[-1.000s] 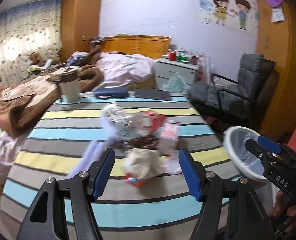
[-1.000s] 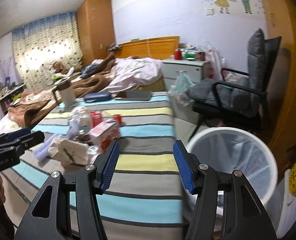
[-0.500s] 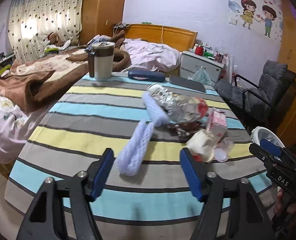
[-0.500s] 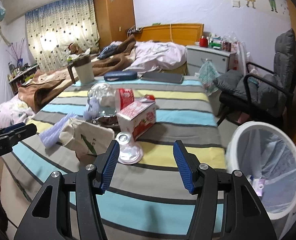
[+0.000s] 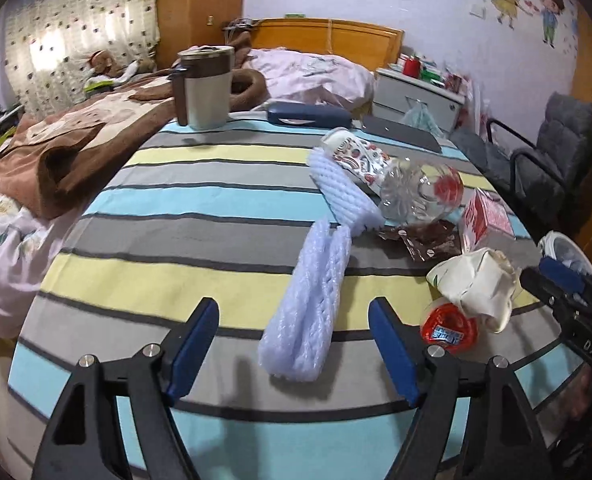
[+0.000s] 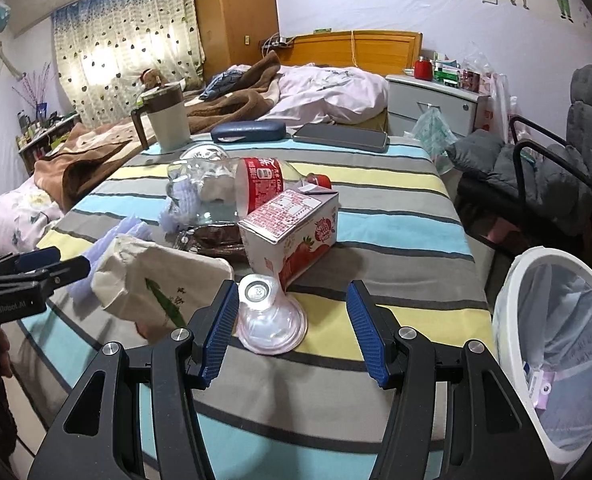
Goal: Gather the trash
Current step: 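Move both tools back over the table toward the remaining trash, then grasp the white foam net sleeve with the left tool while the right tool grasps the clear plastic cup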
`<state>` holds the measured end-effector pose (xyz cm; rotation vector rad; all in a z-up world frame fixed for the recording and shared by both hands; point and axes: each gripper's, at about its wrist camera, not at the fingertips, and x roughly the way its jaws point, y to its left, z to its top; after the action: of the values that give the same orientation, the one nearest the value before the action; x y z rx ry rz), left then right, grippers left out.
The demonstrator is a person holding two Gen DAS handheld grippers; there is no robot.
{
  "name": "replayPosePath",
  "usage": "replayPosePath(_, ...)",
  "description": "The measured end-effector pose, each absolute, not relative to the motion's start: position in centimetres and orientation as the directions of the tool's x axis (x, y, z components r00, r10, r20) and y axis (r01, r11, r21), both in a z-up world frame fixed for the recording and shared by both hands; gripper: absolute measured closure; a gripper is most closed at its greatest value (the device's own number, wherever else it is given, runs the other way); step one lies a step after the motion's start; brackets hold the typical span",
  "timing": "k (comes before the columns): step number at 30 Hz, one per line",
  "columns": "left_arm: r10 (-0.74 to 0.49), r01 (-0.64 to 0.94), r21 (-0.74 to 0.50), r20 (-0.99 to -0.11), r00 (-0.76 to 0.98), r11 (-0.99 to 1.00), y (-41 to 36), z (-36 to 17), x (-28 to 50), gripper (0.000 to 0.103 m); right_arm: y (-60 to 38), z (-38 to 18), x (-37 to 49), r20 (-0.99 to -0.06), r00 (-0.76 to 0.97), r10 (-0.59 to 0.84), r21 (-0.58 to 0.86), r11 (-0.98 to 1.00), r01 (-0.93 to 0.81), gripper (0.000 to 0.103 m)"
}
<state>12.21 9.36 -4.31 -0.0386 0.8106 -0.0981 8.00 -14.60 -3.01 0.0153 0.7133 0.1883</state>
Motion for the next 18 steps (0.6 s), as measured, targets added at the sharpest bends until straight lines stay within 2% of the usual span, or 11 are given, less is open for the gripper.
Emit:
replayPosePath(12,-0.103,0.087,-0.06,-0.756,0.647,0.994,8.7,-5.7,14.1,0.024,-14.4,-3.4,9.2,-0.69,0.697,0.195,0.081,0.978,-0.194,0.045)
replayPosePath(13,-0.108,0.094,-0.063,-0.76,0.641,0.994,8.6,-5.8,14.2,0.025,-14.4,-3.5,9.3,-0.694,0.694,0.192,0.078,0.978,-0.193,0.047)
replayPosePath(14,-0.109,0.097,-0.061,-0.762,0.638,0.993,8.5,-5.9,14.3,0.026,-14.3,-3.5,9.2,-0.696,0.691,0.196,0.079,0.977,-0.199,0.054)
replayPosePath(16,-0.104,0.096,-0.056,-0.766,0.635,0.994,8.3,-6.0,14.4,0.03,-14.1,-3.4,9.2,-0.698,0.691,0.19,0.068,0.977,-0.2,0.061)
replayPosePath(18,-0.097,0.098,-0.045,-0.767,0.635,0.994,8.1,-6.1,14.5,0.038,-14.1,-3.4,9.3,-0.7,0.688,0.189,0.063,0.977,-0.204,0.062)
